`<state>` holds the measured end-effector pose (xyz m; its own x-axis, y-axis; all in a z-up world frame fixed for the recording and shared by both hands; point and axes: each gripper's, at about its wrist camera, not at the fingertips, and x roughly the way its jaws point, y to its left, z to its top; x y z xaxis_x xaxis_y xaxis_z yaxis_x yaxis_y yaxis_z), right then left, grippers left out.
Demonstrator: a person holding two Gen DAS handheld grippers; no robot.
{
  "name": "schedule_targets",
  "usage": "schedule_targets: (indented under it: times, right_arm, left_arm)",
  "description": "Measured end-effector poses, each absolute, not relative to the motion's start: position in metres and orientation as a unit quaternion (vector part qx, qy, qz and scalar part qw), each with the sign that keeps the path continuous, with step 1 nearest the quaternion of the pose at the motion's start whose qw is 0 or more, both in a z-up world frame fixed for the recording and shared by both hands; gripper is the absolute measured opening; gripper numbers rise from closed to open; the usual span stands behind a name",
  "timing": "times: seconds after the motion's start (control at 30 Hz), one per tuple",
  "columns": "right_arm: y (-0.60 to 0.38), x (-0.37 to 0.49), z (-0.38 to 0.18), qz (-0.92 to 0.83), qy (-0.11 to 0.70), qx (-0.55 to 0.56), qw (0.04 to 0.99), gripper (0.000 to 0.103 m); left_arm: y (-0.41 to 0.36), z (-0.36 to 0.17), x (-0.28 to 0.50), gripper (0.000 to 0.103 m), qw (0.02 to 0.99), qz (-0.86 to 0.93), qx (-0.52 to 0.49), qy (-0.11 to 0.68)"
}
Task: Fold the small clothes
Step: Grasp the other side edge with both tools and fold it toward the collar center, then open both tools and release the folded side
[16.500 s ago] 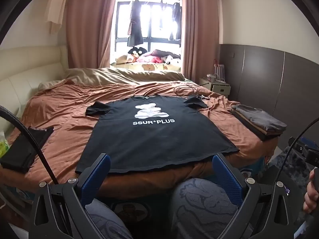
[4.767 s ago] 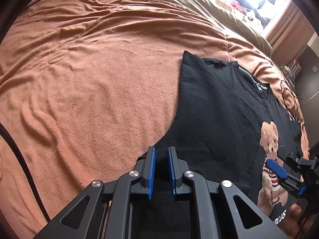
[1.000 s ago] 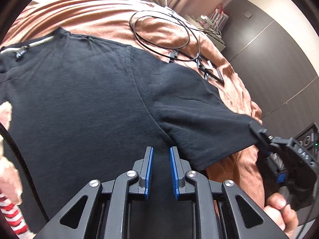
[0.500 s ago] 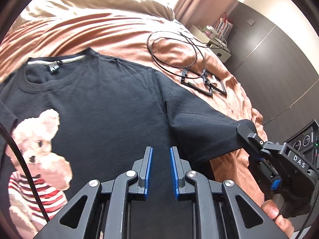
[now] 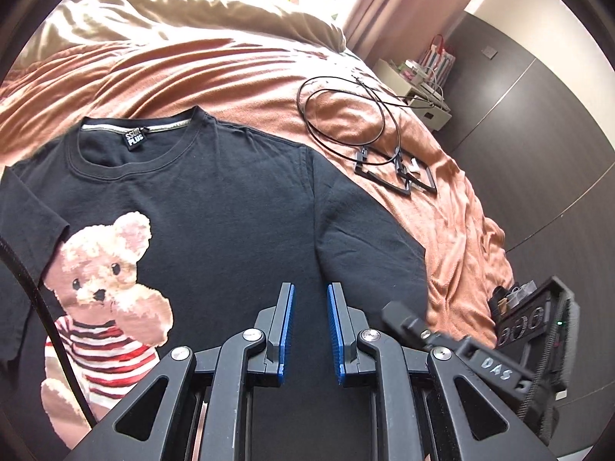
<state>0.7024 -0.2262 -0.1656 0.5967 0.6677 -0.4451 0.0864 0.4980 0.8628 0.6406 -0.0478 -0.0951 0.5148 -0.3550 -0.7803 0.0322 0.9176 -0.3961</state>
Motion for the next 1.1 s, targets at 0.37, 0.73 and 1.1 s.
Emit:
schedule_targets:
  times: [0.37,0.73,1.1]
  right_arm:
    - [-0.275,0.669,-0.145,0.151,0.386,0.482,0.772,0.057]
    - [-0.320,0.645,-0.144,0.105,0.351,0.482,0.795,0.057]
    - [-0.337,0.629,-0.156,0.097,0.346,0.494,0.792,0.054]
  left_arm:
    - [-0.074,-0.088,0.638,0.020,0.848,-0.123,-0.155,0.492]
    - [-0.140,-0.101,0.649,0.039,0.842,-0.160,-0.112,0.502]
    - [-0.193,-0.146,0.678,0.039,0.824,-0.173,-0.097,0.531]
